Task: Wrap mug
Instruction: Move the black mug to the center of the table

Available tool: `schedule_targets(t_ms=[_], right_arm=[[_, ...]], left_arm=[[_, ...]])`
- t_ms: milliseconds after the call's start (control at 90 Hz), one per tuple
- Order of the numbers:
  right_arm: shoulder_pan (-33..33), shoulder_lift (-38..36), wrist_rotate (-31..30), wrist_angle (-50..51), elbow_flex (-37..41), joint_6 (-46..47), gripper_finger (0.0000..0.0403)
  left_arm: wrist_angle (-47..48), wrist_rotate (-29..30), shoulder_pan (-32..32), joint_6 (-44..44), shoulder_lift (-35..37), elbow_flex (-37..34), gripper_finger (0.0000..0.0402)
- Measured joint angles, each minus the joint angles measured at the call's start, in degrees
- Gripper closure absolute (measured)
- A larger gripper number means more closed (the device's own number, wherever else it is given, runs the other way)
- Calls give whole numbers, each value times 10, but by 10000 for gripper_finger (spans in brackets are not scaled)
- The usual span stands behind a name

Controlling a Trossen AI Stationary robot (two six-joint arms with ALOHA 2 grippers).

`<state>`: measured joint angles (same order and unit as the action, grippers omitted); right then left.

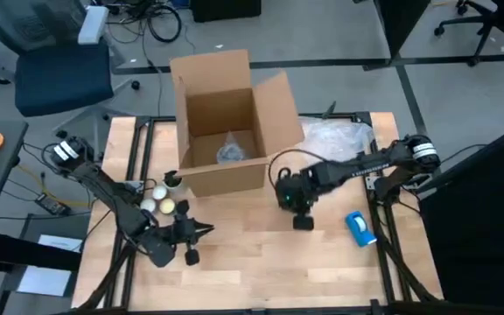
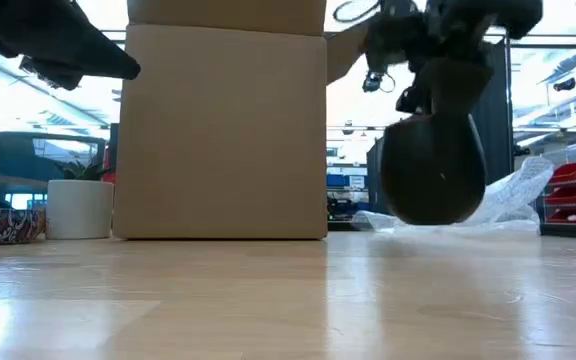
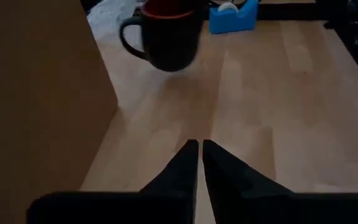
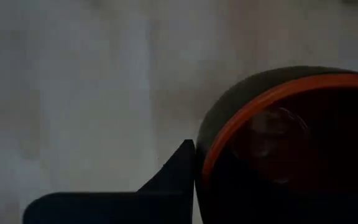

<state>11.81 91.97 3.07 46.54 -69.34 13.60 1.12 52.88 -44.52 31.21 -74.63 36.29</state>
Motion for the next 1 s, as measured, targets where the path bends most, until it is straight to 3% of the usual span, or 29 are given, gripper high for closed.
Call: schedule_targets(t_ms=[289, 556, 1000], right_arm=[[41, 17, 8, -177, 0, 29, 403], [44, 60, 54, -199, 0, 50, 403], [35, 90, -1, -255, 0, 23, 388]], left_arm=[[-13, -10, 24, -54, 0, 0, 385], [-17, -42, 42, -66, 0, 0, 385], [-18, -44, 44, -69, 0, 0, 385]])
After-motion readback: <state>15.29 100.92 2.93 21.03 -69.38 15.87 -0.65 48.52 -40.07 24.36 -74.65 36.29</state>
